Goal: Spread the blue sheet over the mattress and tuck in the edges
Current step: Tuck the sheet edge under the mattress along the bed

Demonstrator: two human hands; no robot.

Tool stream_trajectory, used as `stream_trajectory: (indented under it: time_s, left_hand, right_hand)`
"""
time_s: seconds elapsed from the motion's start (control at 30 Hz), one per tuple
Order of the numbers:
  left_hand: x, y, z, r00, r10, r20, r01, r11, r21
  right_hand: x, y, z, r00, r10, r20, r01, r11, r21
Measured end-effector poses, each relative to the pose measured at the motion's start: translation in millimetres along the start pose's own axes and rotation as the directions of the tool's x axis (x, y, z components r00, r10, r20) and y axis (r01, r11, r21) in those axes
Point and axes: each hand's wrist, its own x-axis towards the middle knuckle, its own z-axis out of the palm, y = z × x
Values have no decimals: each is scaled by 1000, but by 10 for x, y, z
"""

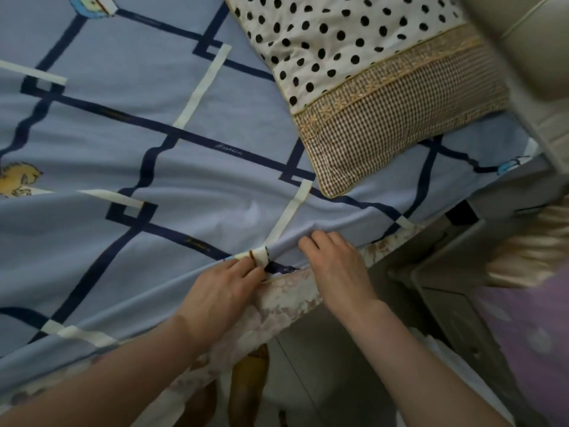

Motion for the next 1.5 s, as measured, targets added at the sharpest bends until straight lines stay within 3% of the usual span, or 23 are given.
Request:
stream_trajectory:
  time_s: [0.1,0.27,0.47,0.63,0.8,0.93,1.0,1.1,1.13,1.23,1.3,1.5]
  left_hand:
    - [-114,206,98,995,42,90,-40,999,-29]
    - [-156,647,279,972,72,222,-61,997,-55]
    - [-19,722,488,943,-36,329,32,999,20]
    - [-20,864,394,928,-61,367,32,996,83]
    - [-641,610,201,986,-74,151,73,997,10]
    - [-1444,169,116,963,-270,-7,269,959,-85]
    - [-1927,-98,118,924,-380,-35,378,924,-51]
    - [-2453,-422,138,908,-420,4,419,907,30]
    - [-2545,-519,139,909,-417,-14,417,907,62]
    - [-2623,-877,136,896,-420,-145,438,889,130]
    - [-2540,-1063,95,889,-409,-206,439,890,122]
    - [-2395,-1443,-64,884,-410,-225,399,912,-94]
  right_hand:
    - [-120,353,-15,1000,15,-28,-15,1000,-10]
    - [-610,725,17,990,-138,33,139,990,-37]
    - [-666,745,384,1000,-6,-3,6,999,36]
    - [-748,589,323,985,156,68,-156,988,-9]
    - [-880,-287,111,1000,18,2,-18,990,141]
    - [-801,-1332,169,982,-191,9,174,911,375]
    - [-775,-1821,250,940,-338,51,284,855,433]
    - [-705,-2242,370,857,-495,147,419,832,363]
    - [-655,-2309,391,845,-508,165,438,836,332]
    - [-427,-2435,407,878,-477,42,460,865,201]
    - [-244,-2410,435,892,-453,5,442,872,208]
    - [179,-2337,571,930,-367,10,355,904,238]
